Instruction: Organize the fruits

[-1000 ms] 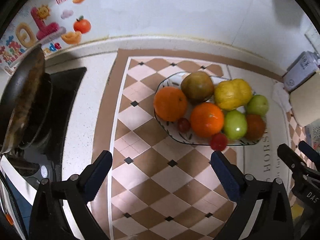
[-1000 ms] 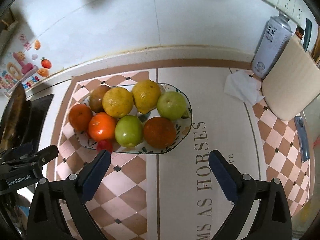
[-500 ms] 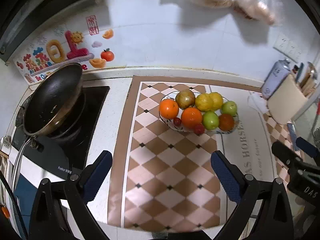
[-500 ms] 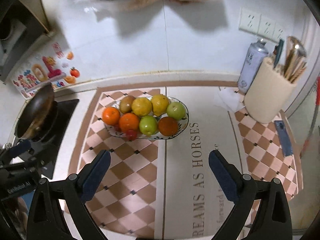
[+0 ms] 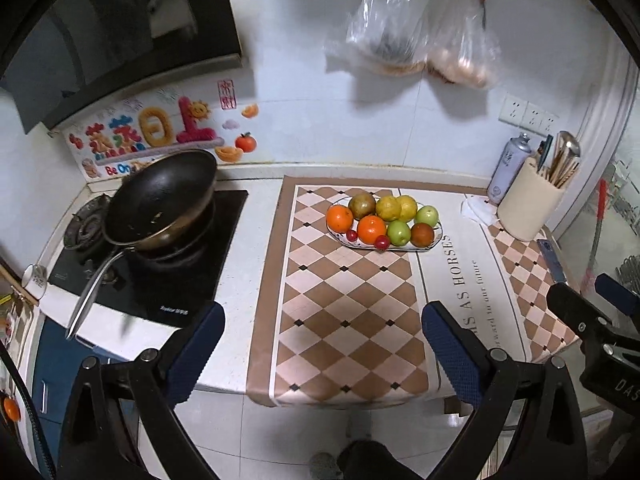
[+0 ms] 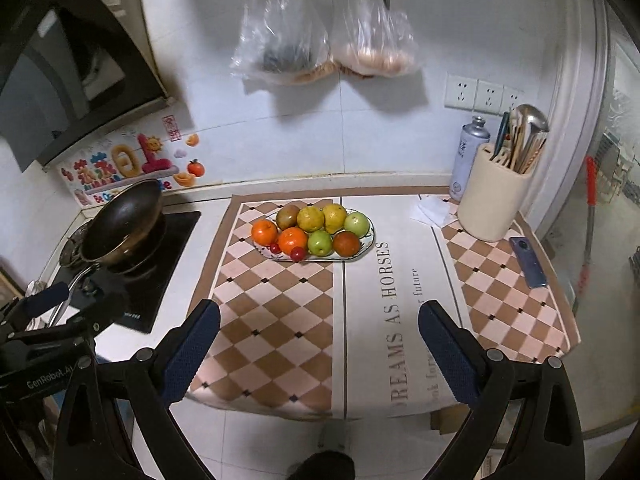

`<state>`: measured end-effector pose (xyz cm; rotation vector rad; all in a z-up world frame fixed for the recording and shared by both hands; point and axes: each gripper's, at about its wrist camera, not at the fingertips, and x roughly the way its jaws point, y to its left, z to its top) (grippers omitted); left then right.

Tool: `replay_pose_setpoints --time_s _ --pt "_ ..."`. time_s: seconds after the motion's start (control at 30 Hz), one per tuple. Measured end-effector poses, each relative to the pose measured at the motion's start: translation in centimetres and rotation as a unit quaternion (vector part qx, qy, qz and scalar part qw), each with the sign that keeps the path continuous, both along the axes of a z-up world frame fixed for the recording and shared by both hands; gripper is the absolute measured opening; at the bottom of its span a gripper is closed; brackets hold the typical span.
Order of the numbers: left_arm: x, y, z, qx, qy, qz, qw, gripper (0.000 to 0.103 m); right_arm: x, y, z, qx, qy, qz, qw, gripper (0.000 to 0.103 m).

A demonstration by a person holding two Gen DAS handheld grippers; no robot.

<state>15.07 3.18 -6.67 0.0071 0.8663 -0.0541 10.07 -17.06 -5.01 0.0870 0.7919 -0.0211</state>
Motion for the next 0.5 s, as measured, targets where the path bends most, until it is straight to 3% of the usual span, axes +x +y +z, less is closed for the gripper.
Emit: replay_pose_setpoints --time_s 0.5 --pt "-7.6 -2.0 3.2 -0.007 -0.034 0.013 0.9993 0.101 -8.6 -1.1 3.6 -0.002 -0.038 0.024 0.999 0.102"
